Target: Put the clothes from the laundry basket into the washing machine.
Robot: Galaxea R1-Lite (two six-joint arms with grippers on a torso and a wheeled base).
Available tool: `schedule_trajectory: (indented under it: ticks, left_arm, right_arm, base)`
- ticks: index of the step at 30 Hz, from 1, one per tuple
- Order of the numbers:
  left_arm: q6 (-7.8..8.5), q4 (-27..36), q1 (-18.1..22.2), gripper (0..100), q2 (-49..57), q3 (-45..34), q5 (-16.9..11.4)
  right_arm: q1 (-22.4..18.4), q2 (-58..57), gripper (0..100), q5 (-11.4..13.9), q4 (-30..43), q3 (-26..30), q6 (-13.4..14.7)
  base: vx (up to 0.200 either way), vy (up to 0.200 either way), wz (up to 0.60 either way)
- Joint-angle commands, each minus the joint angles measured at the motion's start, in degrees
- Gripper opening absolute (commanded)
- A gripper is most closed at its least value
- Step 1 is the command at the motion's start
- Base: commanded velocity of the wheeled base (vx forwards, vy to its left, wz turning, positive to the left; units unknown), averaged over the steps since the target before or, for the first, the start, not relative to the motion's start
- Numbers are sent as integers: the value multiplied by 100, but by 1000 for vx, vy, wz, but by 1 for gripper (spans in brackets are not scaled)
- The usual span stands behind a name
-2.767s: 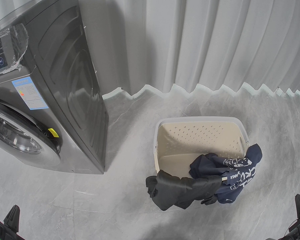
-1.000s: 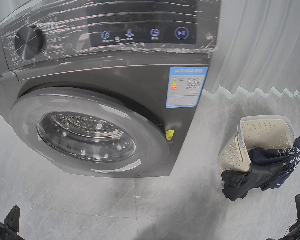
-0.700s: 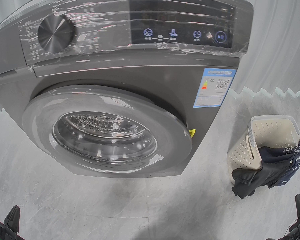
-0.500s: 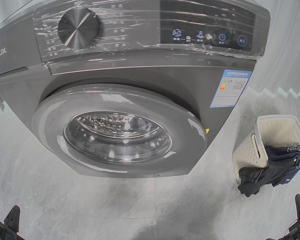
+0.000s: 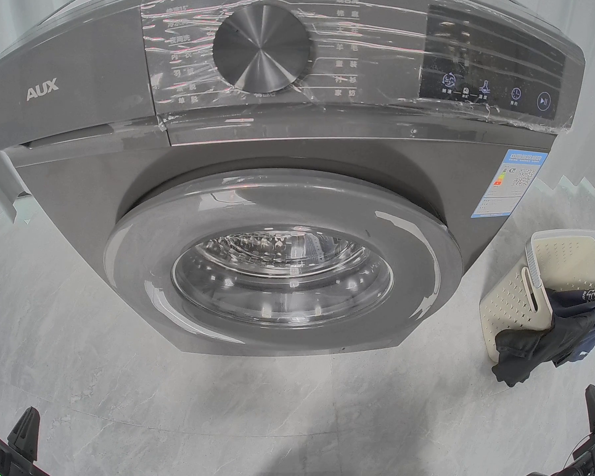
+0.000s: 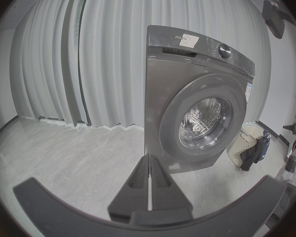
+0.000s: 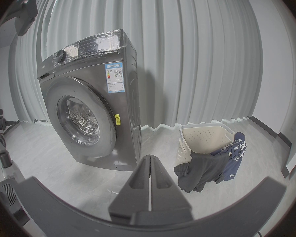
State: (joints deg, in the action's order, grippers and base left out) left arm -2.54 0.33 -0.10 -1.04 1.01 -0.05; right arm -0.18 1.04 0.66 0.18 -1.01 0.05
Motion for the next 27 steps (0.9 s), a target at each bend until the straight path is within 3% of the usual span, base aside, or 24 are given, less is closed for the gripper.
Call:
schedule_trajectory:
  ticks: [1, 27]
  left_arm:
    - [-1, 2, 1, 0, 86, -84, -4]
    - [-1, 2, 1, 0, 86, -84, 5]
  right_arm:
    - [-8, -16, 0, -13, -1, 92, -5]
    - [-17, -25, 0, -4, 8, 92, -5]
  base:
    - [0, 0, 0]
    - [0, 0, 0]
